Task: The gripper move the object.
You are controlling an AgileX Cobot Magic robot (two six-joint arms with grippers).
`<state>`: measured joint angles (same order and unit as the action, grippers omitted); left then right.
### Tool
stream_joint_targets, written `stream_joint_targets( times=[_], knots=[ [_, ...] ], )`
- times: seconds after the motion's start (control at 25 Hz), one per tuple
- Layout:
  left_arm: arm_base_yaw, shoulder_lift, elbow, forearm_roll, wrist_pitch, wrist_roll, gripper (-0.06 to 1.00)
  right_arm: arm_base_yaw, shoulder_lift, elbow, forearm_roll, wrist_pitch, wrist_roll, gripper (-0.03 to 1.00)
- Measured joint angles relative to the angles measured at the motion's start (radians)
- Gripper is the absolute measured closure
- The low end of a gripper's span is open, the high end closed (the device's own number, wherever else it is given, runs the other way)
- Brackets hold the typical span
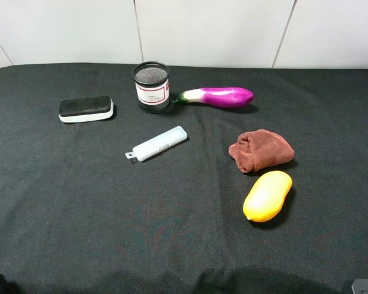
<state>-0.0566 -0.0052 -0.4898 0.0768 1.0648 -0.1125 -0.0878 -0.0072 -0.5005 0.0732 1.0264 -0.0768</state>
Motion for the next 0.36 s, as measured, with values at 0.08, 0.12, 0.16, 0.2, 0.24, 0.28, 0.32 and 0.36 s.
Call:
stream_joint_targets(
  times=[0.08, 0.12, 0.16, 0.2, 0.24, 0.28, 0.32, 0.36],
  knots=[
    [0.000, 0.000, 0.000, 0.000, 0.000, 0.000, 0.11, 0.000, 0.000, 0.000, 0.000, 0.000, 0.000, 0.27],
    [0.000, 0.000, 0.000, 0.000, 0.000, 0.000, 0.11, 0.000, 0.000, 0.000, 0.001, 0.000, 0.000, 0.27],
    [0.000, 0.000, 0.000, 0.000, 0.000, 0.000, 0.11, 0.000, 0.000, 0.000, 0.001, 0.000, 0.000, 0.27],
    [0.000, 0.000, 0.000, 0.000, 0.000, 0.000, 0.11, 0.000, 0.000, 0.000, 0.001, 0.000, 0.000, 0.27],
    [0.000, 0.000, 0.000, 0.000, 0.000, 0.000, 0.11, 0.000, 0.000, 0.000, 0.001, 0.000, 0.000, 0.27],
    [0.000, 0.000, 0.000, 0.000, 0.000, 0.000, 0.11, 0.000, 0.000, 0.000, 0.001, 0.000, 0.000, 0.27],
    [0.000, 0.000, 0.000, 0.000, 0.000, 0.000, 0.11, 0.000, 0.000, 0.000, 0.001, 0.000, 0.000, 0.27],
    [0.000, 0.000, 0.000, 0.000, 0.000, 0.000, 0.11, 0.000, 0.000, 0.000, 0.001, 0.000, 0.000, 0.27]
  ],
)
